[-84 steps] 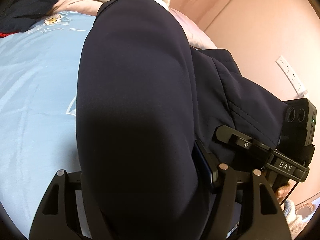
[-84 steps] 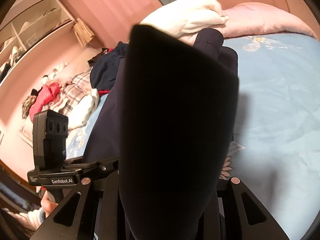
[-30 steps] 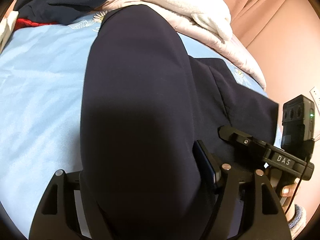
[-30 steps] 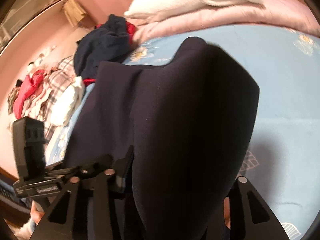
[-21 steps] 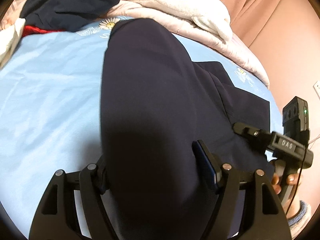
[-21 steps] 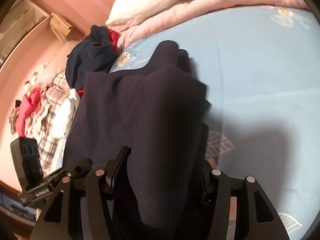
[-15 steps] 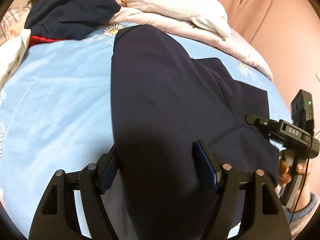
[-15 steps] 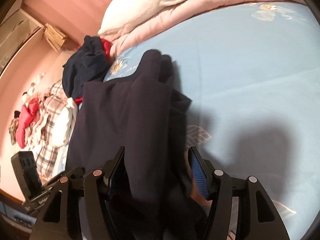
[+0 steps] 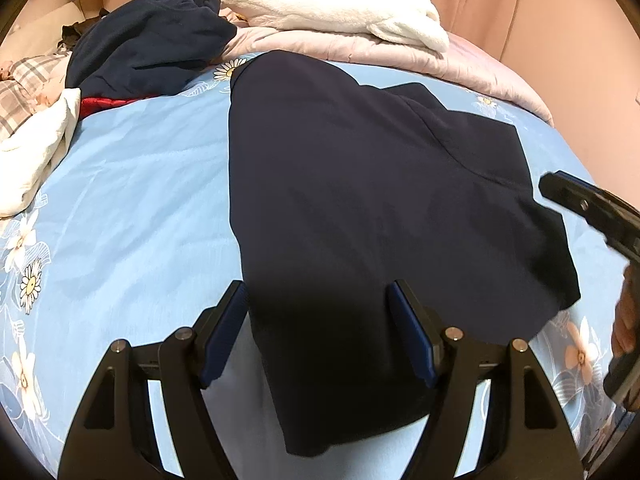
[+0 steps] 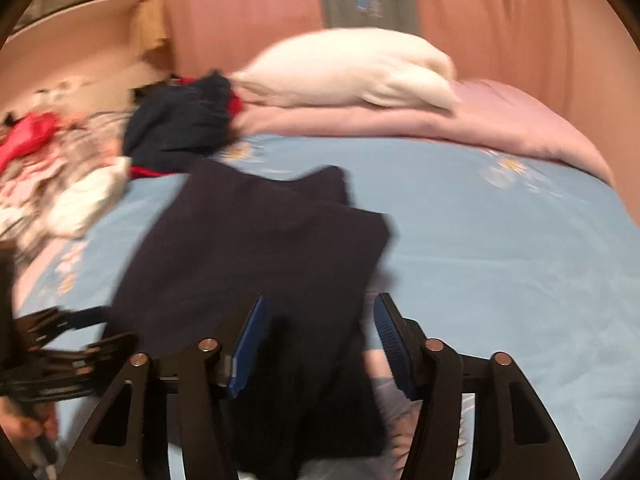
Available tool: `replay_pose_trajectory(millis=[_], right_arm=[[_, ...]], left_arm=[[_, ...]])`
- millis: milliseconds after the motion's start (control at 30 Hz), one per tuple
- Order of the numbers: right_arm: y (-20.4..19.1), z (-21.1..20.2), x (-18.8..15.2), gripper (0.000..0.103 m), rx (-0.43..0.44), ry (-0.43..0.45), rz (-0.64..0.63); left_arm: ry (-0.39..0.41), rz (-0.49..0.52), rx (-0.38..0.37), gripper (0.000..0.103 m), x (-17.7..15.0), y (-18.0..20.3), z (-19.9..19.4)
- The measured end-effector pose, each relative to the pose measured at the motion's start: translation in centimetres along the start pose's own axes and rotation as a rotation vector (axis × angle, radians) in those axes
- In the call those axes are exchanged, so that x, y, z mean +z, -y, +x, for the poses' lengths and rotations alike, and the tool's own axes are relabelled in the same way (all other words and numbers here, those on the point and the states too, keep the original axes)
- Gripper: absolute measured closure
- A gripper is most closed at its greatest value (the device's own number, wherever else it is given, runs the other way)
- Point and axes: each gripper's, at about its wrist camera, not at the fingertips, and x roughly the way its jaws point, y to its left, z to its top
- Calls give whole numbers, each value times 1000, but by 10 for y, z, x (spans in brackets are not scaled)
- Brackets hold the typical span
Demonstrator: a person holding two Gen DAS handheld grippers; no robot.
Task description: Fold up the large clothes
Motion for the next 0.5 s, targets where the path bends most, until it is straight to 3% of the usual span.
replay_pose_trajectory(millis=[133,367,500], right_arm=[[-16,1,-12,54,86,-39,-57],[-8,41,-29,54,51,-149,-40],[-10,35,-31,54,53,-139,-33]], left_arm=[[-6,-3,-3,29,-6,1,-1],[-10,-17,-11,29,-13,1,-1],[-12,-28,-20,29,-20,-2,-7]])
